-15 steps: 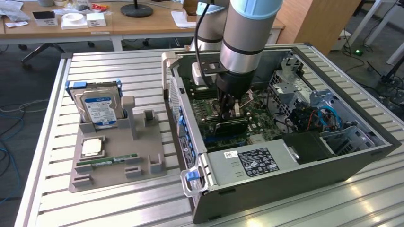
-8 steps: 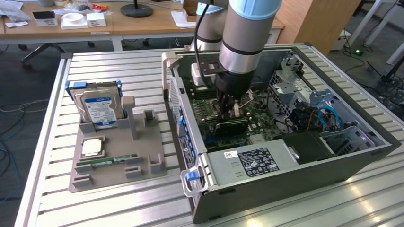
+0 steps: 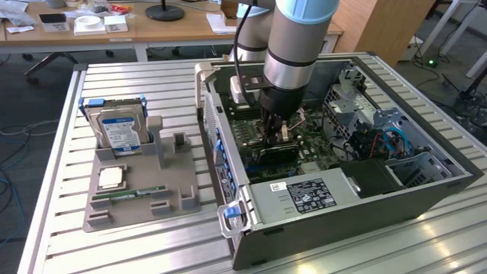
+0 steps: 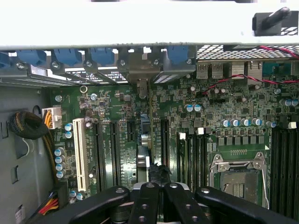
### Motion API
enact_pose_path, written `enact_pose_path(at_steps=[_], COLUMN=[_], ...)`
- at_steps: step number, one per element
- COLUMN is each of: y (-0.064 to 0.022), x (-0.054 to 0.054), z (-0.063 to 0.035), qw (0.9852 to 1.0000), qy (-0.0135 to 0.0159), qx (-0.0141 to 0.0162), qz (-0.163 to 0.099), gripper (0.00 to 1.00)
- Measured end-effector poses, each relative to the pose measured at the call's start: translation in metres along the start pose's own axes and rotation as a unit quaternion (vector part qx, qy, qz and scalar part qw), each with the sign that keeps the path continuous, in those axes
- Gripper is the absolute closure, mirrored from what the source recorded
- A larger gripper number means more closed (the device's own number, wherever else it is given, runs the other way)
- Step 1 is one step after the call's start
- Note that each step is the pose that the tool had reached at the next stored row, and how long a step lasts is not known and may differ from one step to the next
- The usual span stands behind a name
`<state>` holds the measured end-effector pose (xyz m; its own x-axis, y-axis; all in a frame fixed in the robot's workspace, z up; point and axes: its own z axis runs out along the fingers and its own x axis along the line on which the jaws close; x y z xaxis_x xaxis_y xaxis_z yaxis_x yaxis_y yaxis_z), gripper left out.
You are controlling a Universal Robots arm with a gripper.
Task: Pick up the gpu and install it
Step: 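Press down on the gpu until it lock into place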
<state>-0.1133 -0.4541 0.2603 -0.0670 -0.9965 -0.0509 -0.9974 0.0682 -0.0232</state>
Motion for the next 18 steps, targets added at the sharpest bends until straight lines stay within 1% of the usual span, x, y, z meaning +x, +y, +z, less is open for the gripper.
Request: enact_pose_path(at_steps=[15,18], y=[0.0000,0.0000], x=[0.0000,-0.0003], z=[0.0001,-0.0016], qw=[1.0000,1.0000], qy=[0.0000,-0.0013], qx=[0.0000,0.0005], qz=[0.000,0.000], gripper=[0.89,0.89])
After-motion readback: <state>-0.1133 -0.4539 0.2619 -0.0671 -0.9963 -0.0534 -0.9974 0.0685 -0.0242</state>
